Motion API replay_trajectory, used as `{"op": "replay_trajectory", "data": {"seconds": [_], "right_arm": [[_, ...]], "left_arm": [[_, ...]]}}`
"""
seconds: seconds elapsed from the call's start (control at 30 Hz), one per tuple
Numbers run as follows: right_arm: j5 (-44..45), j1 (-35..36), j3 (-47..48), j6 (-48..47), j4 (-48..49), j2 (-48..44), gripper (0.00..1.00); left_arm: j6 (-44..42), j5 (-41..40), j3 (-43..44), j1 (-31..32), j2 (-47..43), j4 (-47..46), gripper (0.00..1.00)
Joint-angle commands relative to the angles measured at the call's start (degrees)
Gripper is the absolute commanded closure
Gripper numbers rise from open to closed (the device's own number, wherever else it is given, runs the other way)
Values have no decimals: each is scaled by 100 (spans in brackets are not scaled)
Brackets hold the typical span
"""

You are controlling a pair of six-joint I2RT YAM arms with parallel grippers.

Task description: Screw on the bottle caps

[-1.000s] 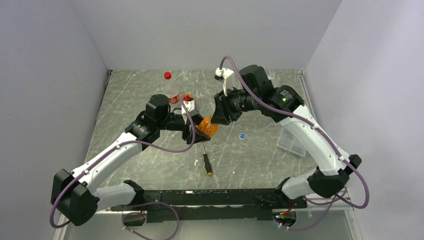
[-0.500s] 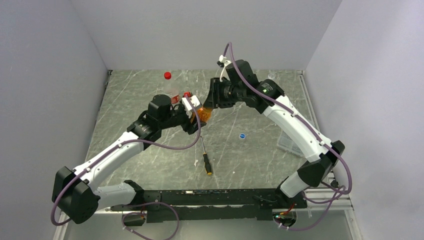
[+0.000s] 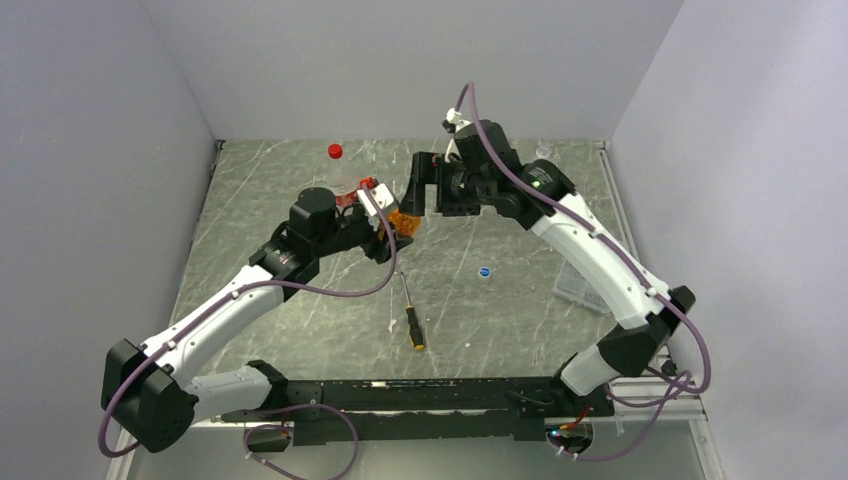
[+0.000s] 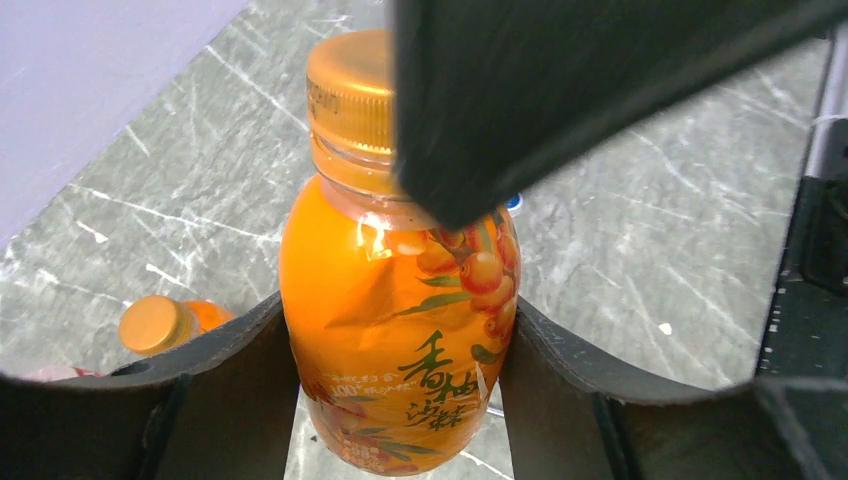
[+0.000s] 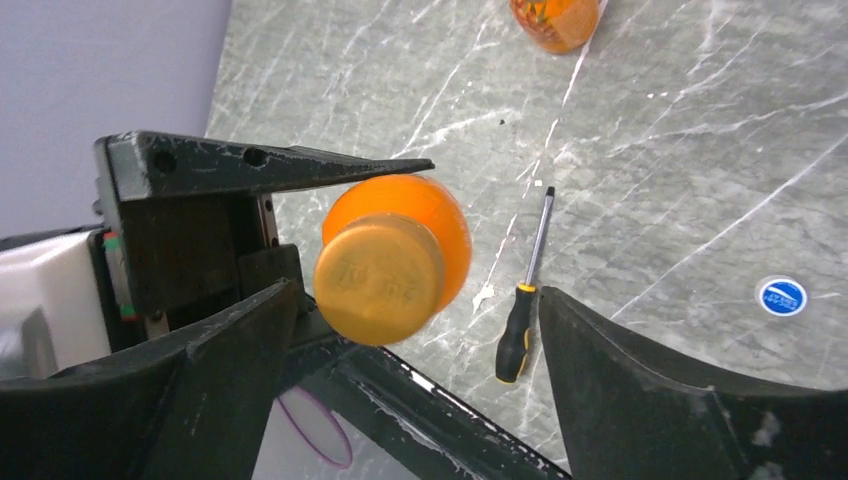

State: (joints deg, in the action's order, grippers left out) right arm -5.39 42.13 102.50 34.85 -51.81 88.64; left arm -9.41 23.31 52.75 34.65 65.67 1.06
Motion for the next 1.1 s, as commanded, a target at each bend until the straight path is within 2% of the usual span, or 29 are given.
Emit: {"op": "replay_trajectory", "data": {"seconds": [0.0,0.2,0.37,0.43,0.5,0.63,1.07], "right_arm": [[148,-56,281,-493,28,-697,1],[-667,-47,-245,-1641,373,-1297,0],[-1749,-38,-1086,-2456,765,-1952,1],[-2057,-26,-1209,-2655,803,-2037,4],[-2337,1,-1240,-2837,763,-2032,8],[-2745,100,-1246,-3035,746,-1961,24],[-2703,526,-819,-3274,550,-1461,34]], "left_arm": [[319,1057,40,-182,-230,-125,100],[374,3111,133,-470,-217,388,100],[23,4668,376,-521,-94,1178,100],[-235,5090,558,-521,47,1644,100],[-405,5332,673,-521,174,1999,100],[-451,5458,664,-523,219,2054,100],[-445,5508,630,-522,238,2071,100]]}}
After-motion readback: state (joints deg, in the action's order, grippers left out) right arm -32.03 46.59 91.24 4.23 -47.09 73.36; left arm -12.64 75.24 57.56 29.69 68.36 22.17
